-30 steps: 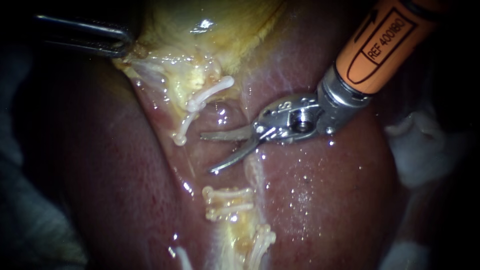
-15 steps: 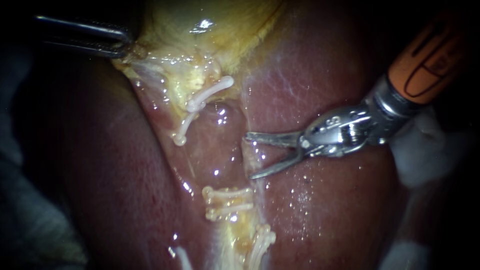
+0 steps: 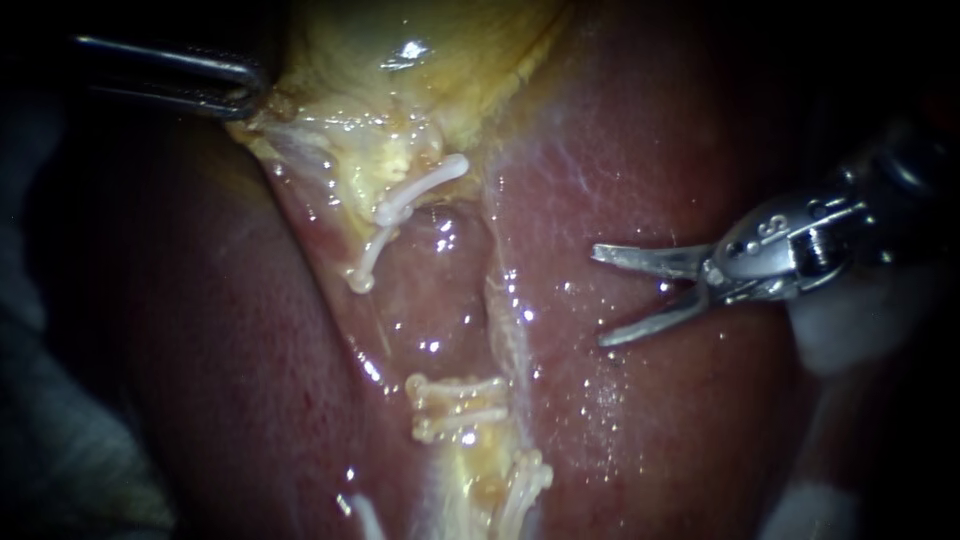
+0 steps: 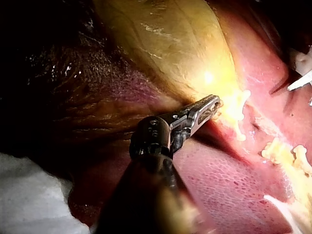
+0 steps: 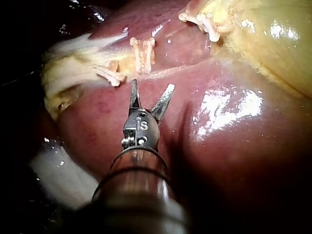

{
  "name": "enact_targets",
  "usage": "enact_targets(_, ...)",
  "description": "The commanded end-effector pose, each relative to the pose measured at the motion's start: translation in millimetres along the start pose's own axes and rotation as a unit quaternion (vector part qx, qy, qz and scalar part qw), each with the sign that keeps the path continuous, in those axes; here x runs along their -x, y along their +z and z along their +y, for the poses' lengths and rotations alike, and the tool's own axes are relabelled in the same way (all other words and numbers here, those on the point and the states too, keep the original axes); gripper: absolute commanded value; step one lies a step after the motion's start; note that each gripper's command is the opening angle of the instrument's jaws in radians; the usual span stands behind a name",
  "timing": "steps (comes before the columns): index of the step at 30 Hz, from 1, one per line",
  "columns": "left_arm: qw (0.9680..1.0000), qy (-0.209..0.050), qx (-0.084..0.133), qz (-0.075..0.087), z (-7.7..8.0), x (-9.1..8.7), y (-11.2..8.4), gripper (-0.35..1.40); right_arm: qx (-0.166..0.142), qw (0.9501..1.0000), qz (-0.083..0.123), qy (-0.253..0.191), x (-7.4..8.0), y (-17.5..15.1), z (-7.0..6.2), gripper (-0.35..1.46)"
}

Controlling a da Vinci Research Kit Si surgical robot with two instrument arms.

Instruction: Go back from the cut right tube

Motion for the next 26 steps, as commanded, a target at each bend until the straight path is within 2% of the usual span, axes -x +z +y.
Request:
enact_targets(1, 1.0000, 0.001, 0.002, -0.001, -0.1, 0.1, 0.3, -0.35, -0.001, 1.0000, 0.000, 0.000, 0.0, 0.0, 0.0, 1.42)
enact_targets(13, 0.9999, 0.005, 0.008, -0.005, -2.3, 1.8, 4.3, -0.35, -0.001, 1.0000, 0.000, 0.000, 0.1, -0.2, -0.1, 1.43)
enact_targets(22, 0.9999, 0.005, 0.009, -0.006, -2.3, 1.7, 4.0, -0.35, -0.010, 0.9999, 0.002, 0.000, 0.1, -0.2, -0.2, 1.43)
enact_targets(26, 0.9999, 0.003, 0.013, -0.008, -2.0, 1.1, 2.8, -0.35, -0.056, 0.9984, 0.010, 0.005, -0.2, 0.6, -0.4, 1.31)
